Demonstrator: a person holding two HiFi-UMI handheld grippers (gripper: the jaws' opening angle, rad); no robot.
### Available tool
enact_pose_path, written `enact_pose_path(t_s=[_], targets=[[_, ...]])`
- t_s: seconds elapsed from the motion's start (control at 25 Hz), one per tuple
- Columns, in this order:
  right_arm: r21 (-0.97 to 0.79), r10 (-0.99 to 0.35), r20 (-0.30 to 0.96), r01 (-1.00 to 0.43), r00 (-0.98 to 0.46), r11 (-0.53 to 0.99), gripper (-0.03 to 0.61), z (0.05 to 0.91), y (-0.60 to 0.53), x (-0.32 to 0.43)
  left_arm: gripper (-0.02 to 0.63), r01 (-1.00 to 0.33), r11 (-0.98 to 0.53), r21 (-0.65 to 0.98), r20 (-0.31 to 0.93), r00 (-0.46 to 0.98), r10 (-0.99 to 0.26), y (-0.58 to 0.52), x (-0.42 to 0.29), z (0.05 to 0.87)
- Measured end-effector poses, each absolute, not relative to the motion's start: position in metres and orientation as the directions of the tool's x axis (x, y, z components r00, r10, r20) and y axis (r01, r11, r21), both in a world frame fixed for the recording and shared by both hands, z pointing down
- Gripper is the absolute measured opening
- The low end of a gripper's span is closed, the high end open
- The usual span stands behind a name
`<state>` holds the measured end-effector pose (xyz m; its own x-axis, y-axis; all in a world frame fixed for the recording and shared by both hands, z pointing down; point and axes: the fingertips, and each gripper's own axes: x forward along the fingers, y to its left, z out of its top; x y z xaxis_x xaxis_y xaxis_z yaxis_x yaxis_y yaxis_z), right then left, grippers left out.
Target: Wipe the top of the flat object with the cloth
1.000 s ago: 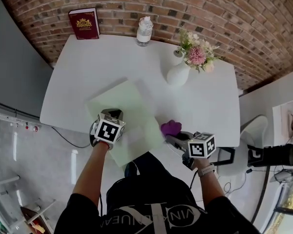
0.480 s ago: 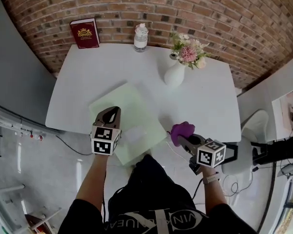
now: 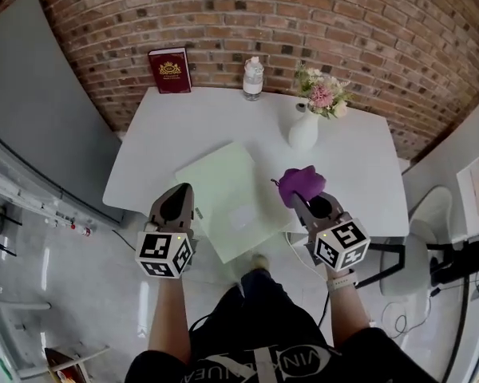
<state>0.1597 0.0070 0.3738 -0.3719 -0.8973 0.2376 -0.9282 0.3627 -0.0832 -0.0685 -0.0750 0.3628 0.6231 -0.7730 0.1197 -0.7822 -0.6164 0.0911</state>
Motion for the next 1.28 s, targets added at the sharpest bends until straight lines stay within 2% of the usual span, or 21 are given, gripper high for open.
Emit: enact_pose_path(t_s=[0.2,0.52,1.28], targets=[[-0.034,-0.889,0.204,-0.910,-0.411,0.413,0.060,0.356,0.007,0.139,0.014,-0.818,-0.557,0.141,0.044,0.567,-0.822,-0.050,-0.108,0.351],[0.013,-0.863,0.177,-0.876,-0.473,0.482,0.058,0.334,0.008,0.130,0.014,-0.848,-0.512,0.135,0.032,0.520,-0.853,-0.024,-0.126,0.338],[0.014,-0.788,0.176,-0.799,-0.590,0.601,0.058,0.325,0.116,0.161,0.014,-0.896,-0.417,0.153,0.051,0.428,-0.902,0.109,-0.071,0.328]])
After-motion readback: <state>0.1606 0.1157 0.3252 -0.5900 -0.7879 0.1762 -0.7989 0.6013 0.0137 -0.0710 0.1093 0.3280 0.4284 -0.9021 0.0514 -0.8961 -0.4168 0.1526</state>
